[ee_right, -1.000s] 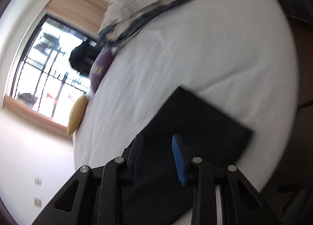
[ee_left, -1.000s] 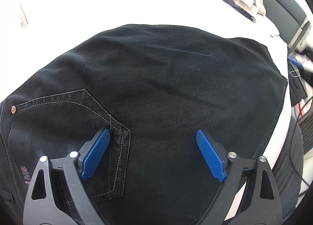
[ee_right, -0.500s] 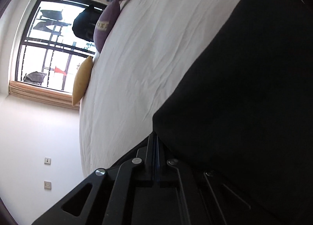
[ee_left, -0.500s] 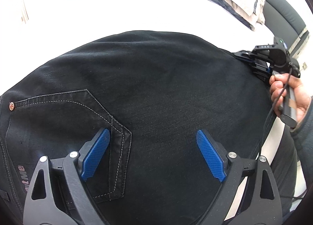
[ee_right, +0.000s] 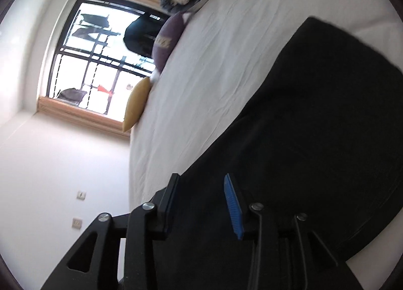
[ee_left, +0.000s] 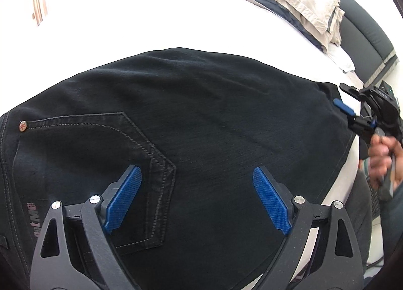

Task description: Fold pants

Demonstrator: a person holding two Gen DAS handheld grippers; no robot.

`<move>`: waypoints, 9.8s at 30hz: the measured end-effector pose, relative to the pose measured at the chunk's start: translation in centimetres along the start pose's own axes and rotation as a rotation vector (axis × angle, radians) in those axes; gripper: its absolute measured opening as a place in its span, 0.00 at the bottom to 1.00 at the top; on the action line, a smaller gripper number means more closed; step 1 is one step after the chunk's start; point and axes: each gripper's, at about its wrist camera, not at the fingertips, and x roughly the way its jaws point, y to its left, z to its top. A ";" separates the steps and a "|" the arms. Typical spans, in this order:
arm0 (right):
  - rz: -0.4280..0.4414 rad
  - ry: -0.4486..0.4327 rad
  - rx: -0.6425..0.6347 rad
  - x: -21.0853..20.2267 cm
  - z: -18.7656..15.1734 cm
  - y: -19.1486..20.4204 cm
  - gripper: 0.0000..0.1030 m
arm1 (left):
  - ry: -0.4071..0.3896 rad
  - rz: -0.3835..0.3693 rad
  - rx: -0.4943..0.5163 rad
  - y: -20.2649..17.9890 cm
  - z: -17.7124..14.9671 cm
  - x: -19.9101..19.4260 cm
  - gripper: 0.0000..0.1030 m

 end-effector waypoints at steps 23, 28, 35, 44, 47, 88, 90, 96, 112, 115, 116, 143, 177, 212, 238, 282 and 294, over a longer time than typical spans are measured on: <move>-0.052 0.119 -0.083 3.5 -2.0 3.2 0.40 | -0.016 -0.122 0.065 1.3 8.5 0.1 0.88; -0.125 0.174 0.015 5.8 -2.4 -0.8 0.01 | 0.038 -0.108 0.010 6.2 8.3 3.4 0.84; -0.320 -0.088 0.109 -3.6 1.9 -5.7 0.03 | -0.060 0.034 -0.013 11.1 4.4 -3.0 0.75; -0.055 0.257 -0.129 4.0 -5.3 3.2 0.36 | -0.086 0.016 -0.074 8.5 -3.5 -6.6 0.75; -0.101 0.264 -0.037 5.1 -5.8 0.5 0.23 | -0.124 -0.028 -0.093 11.1 -6.2 -9.3 0.75; -0.053 -0.335 0.408 -11.8 2.9 -13.8 0.53 | 0.068 -0.035 0.027 -2.5 -2.0 1.5 0.74; -0.025 -0.343 0.418 -11.9 2.7 -14.1 0.53 | 0.079 -0.029 0.022 -2.8 -1.9 1.9 0.74; -0.102 -0.329 0.399 -11.4 2.9 -14.3 0.30 | 0.106 -0.012 0.013 -3.5 -1.0 3.0 0.74; -0.068 -0.355 0.377 -11.4 3.6 -13.1 0.16 | 0.087 -0.044 0.008 -1.6 -1.6 2.3 0.74; -0.112 -0.364 0.297 -11.5 3.9 -10.5 0.16 | 0.081 -0.054 -0.001 -1.4 -1.6 2.3 0.74; -0.125 -0.364 0.270 -11.4 4.0 -9.4 0.16 | 0.078 -0.060 -0.006 -1.3 -1.6 2.2 0.74; -0.448 0.112 -0.923 8.0 -15.5 15.2 0.16 | 0.076 -0.583 -0.475 2.3 -0.5 1.5 0.76; -0.377 0.334 -1.156 16.3 -27.4 19.2 0.25 | 0.208 -0.363 -0.270 11.0 -0.4 -0.7 0.09; 0.197 0.588 -0.196 14.6 -1.3 5.1 0.46 | 0.114 -0.307 -0.106 0.8 -7.1 -2.7 0.30; 0.030 0.621 -0.221 10.8 -8.1 5.4 0.54 | -0.449 -0.134 -0.613 16.1 -22.0 -24.3 0.86; 0.137 0.799 -0.255 23.9 -13.8 13.5 0.66 | -0.460 -0.280 -0.912 22.4 -20.0 -18.9 0.14; 0.225 0.695 -0.172 18.8 -7.1 12.7 0.72 | -0.425 -0.209 -0.413 7.6 -8.1 -21.4 0.14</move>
